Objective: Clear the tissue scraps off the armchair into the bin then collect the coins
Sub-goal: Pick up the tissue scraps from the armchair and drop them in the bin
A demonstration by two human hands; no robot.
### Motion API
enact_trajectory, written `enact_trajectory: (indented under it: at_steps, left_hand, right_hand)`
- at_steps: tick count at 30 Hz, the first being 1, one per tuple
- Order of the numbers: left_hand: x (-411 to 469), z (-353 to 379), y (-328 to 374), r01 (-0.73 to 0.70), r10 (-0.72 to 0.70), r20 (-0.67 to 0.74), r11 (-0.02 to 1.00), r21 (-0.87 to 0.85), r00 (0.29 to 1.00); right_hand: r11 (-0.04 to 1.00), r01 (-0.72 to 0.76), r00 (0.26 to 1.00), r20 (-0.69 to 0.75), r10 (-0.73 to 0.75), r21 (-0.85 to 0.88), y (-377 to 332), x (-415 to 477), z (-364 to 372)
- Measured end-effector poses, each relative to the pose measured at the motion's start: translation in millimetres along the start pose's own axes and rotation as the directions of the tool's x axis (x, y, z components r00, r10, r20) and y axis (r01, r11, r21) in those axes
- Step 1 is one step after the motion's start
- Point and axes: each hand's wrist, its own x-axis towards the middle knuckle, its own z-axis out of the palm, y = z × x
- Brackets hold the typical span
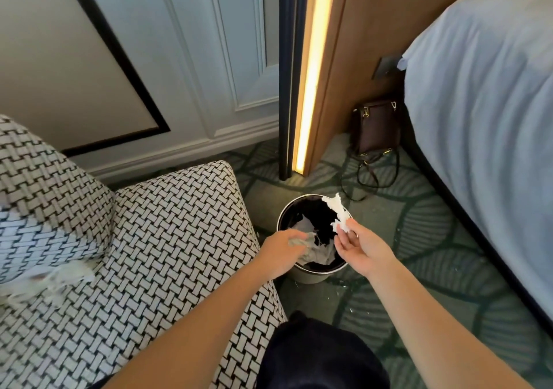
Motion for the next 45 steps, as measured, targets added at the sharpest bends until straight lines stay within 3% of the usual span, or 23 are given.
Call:
enact_trajectory:
  at_steps: [7,17,27,36,41,45]
  left_hand:
    - [-30,-13,-5,0.015,-0.015,0.031,1.000,-0.010,0.999]
    - [-95,-23,-11,0.020,-0.020,0.007,0.999,-0.039,1.000]
    - [-182,-48,-43,-0.091,0.071,-0.200,0.991,-0.095,0.977]
    - [-267,-88,-95,-0.211,0.049,-0.463,0.929,-0.304,0.885]
    - [-330,-110,-162,-0.226,-0.111,-0.623,0.871,-0.436,0.774]
    - [-370,-116,-217,-0.210,-0.217,-0.679,0.847,-0.488,0.702]
  right_hand:
    - [0.972,0.088,0.976,0.216,-0.040,-0.217,6,-13,0]
    - [0.923,0.201,0.956,0.271,-0.112,-0.328,2,-61,11]
    - [0.717,0.384,0.893,0.430,-0.130,-0.582,35,-142,34]
    - [0.530,0.514,0.792,0.610,0.008,-0.675,126,-208,70]
    - [0.435,0.563,0.712,0.680,0.177,-0.703,206,-235,91]
    - [0.423,0.549,0.663,0.684,0.304,-0.721,266,-252,101]
